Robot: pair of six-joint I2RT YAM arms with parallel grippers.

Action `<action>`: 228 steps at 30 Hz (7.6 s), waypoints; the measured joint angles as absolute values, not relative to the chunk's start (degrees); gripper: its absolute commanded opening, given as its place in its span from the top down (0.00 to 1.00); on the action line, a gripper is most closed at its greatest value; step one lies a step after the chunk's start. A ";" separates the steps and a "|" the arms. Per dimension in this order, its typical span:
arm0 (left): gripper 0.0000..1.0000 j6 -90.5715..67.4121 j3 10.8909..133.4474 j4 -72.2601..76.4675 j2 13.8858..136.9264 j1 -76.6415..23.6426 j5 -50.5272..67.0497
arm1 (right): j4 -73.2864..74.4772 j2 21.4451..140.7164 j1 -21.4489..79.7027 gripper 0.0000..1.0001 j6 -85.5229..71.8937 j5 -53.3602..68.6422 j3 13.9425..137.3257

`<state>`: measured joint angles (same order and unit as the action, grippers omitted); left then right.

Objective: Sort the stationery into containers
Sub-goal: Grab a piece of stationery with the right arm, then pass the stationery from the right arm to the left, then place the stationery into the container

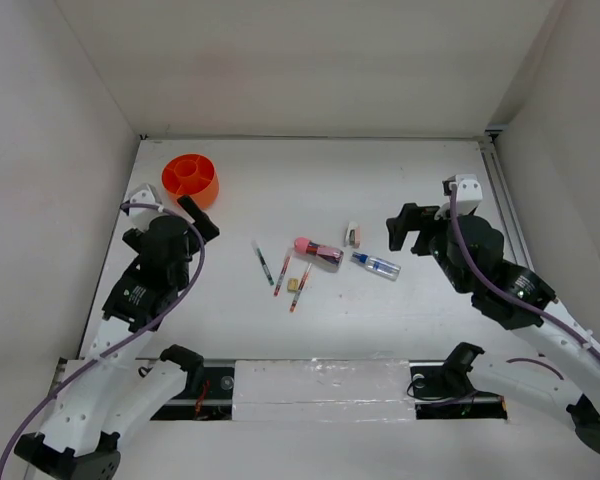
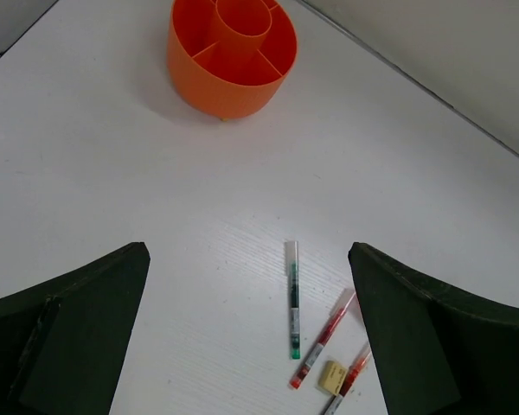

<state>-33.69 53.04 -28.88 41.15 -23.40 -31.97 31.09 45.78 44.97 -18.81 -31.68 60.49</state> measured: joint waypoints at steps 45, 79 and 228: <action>0.00 -30.74 53.67 -28.25 48.90 -23.40 -21.30 | 21.61 105.41 37.71 0.14 9.87 5.78 73.65; 0.00 -29.85 53.67 -27.62 48.25 -23.40 -19.88 | 24.40 112.18 36.77 1.00 10.41 5.54 76.66; 1.00 -18.55 114.26 -25.78 115.48 4.25 -13.91 | 19.03 42.59 49.58 0.00 -22.70 -13.54 51.66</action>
